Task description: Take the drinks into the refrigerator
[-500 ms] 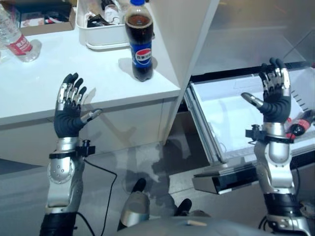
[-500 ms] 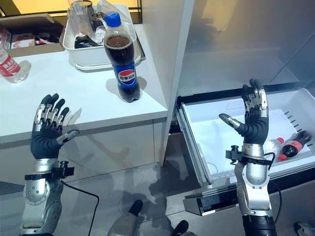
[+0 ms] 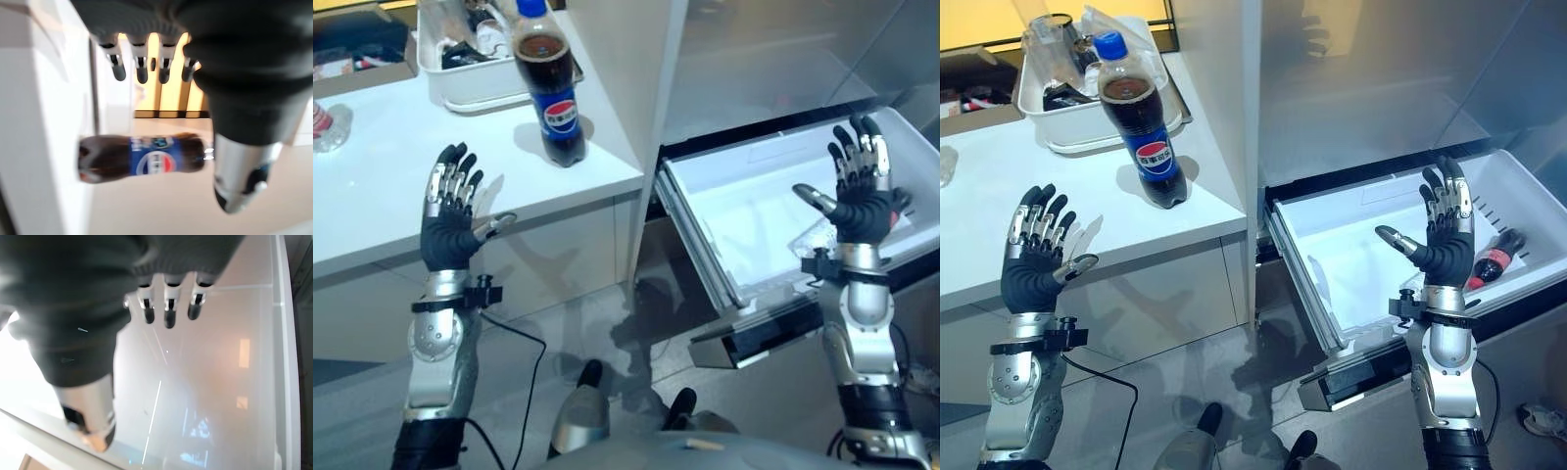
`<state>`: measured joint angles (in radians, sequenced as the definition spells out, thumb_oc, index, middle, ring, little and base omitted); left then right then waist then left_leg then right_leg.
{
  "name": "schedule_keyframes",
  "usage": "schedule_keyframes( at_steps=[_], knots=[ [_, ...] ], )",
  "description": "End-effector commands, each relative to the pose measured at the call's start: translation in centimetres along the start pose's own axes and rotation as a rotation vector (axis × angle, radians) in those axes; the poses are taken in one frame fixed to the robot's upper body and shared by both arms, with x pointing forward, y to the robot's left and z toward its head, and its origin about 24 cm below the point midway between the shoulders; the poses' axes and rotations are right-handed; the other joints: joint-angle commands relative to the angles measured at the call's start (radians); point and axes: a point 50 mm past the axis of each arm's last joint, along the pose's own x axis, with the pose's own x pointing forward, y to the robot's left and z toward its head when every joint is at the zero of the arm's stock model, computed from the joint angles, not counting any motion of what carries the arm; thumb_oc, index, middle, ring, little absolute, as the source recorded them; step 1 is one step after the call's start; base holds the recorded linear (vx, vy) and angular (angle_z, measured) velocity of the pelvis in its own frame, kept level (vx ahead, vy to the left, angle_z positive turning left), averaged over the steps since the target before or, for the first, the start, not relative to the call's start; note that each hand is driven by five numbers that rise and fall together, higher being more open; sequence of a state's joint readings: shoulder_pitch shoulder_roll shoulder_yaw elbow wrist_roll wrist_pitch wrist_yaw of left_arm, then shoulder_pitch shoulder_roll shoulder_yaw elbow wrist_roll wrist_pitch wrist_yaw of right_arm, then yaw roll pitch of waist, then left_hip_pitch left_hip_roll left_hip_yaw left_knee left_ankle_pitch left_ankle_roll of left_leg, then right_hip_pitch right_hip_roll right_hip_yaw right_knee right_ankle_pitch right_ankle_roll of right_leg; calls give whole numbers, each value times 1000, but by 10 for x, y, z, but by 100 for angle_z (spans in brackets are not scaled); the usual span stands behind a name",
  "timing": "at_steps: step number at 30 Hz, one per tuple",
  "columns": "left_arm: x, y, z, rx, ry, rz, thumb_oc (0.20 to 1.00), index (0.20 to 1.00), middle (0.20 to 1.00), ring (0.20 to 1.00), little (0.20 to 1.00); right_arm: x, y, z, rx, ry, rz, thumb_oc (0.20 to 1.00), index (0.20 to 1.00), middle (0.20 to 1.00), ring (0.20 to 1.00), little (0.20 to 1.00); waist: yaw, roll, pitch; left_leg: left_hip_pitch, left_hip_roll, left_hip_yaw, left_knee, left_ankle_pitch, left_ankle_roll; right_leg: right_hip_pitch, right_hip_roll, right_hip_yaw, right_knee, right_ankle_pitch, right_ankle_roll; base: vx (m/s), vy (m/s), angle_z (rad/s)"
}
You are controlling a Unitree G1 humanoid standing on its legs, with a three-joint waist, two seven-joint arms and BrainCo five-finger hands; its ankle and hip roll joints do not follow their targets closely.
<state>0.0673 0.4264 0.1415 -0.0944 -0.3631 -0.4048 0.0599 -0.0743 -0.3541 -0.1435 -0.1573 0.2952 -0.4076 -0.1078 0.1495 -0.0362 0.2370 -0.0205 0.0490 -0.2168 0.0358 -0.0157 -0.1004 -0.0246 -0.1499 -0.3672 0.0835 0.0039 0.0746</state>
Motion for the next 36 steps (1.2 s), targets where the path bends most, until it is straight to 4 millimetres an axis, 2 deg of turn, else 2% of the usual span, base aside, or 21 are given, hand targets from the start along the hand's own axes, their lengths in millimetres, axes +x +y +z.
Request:
schedule_keyframes(
  at_steps=[1,8,13,14,16,23,30,36],
  knots=[
    [15,16,12,109,-75,25,1000,1000,1000,1000,1000,14,8,14,19,-93,70,1000,1000,1000,1000,1000,-1,12,-41,66,-3,65,-123,13,62,27,-8,31,112,-55,26,2,37,-48],
    [37,43,9,201,-38,78,1000,1000,1000,1000,1000,18,24,13,108,-73,181,1000,1000,1000,1000,1000,-19,8,-49,106,2,119,-123,-4,67,26,8,101,94,-41,30,6,29,-36],
    [48,55,10,262,-26,107,1000,1000,1000,1000,1000,16,27,12,128,-57,208,1000,1000,1000,1000,1000,-26,2,-50,118,5,142,-123,-11,66,29,17,120,83,-36,30,10,12,-25],
    [50,65,10,302,-9,132,1000,1000,1000,1000,1000,16,27,12,132,-51,220,1000,1000,1000,1000,1000,-34,-1,-54,123,6,149,-123,-13,65,33,20,128,76,-34,32,9,5,-28],
    [53,70,11,331,-6,148,1000,1000,1000,1000,1000,15,28,12,138,-50,227,1000,1000,1000,1000,1000,-38,-4,-54,129,6,158,-123,-16,66,34,23,139,71,-31,32,8,15,-16],
    [55,97,11,424,47,234,1000,1000,1000,1000,1000,11,29,13,151,-40,253,1000,1000,1000,1000,1000,-50,-14,-61,156,8,197,-123,-30,67,41,36,180,56,-26,34,14,14,-21],
    [54,106,7,432,81,267,1000,1000,1000,1000,1000,7,27,14,146,-39,256,1000,1000,1000,1000,1000,-58,-20,-72,177,12,217,-123,-41,64,65,50,198,25,-27,32,28,2,-13],
    [48,110,-6,417,144,286,1000,1000,1000,1000,1000,7,28,19,153,-55,263,1000,1000,1000,1000,1000,-69,-22,-77,198,14,250,-123,-49,65,73,64,234,12,-24,31,27,12,-11]
  ],
)
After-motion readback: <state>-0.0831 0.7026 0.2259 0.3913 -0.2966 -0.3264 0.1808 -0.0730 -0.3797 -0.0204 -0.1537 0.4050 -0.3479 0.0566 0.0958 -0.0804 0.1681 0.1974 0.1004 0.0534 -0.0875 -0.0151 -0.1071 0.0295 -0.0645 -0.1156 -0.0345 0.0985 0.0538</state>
